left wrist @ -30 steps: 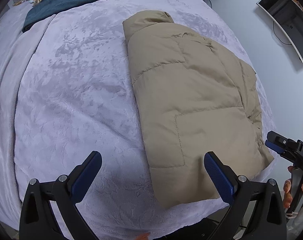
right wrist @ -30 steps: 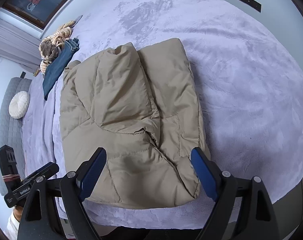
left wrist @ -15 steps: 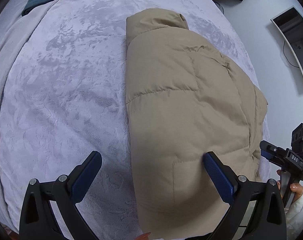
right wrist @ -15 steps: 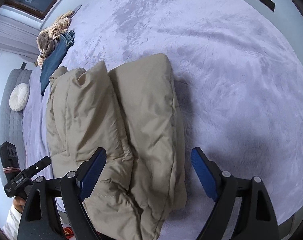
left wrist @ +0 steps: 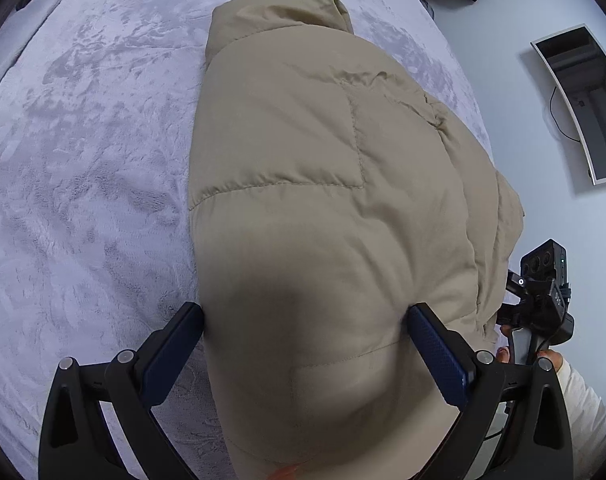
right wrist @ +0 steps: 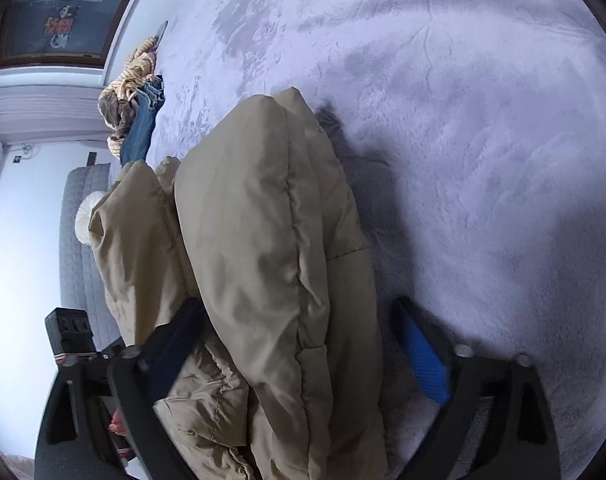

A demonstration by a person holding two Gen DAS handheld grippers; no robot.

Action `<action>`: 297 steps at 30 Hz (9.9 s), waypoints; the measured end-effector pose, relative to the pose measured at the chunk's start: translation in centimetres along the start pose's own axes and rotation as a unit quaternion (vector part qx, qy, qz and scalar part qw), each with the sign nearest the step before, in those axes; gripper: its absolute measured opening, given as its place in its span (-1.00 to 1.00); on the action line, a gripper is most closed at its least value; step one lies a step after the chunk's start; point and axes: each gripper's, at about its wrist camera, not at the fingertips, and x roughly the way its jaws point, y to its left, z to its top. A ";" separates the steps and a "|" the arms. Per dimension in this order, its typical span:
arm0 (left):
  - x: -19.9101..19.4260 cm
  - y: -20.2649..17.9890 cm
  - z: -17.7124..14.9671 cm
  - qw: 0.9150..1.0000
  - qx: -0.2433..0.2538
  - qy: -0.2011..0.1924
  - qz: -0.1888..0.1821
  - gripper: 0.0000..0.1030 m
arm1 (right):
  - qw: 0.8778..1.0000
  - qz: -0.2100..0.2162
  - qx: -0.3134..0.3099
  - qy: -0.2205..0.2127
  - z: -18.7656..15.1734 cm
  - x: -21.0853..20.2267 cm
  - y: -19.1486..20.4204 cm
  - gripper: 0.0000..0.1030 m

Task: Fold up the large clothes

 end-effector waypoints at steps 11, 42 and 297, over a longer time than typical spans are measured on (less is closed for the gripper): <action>0.1 1.1 2.9 0.999 0.001 -0.008 -0.045 0.98 | 0.992 0.027 -0.097 0.071 -0.1 1.1 4.5 1.00; 1.6 -3.0 5.4 0.998 0.028 -0.022 -0.051 0.67 | 0.989 0.060 -0.043 0.131 4.1 6.2 5.3 0.08; -32.7 7.6 -8.8 0.938 -0.001 -0.245 0.246 1.00 | 0.910 -0.214 -0.302 -0.187 -18.7 2.3 40.2 1.00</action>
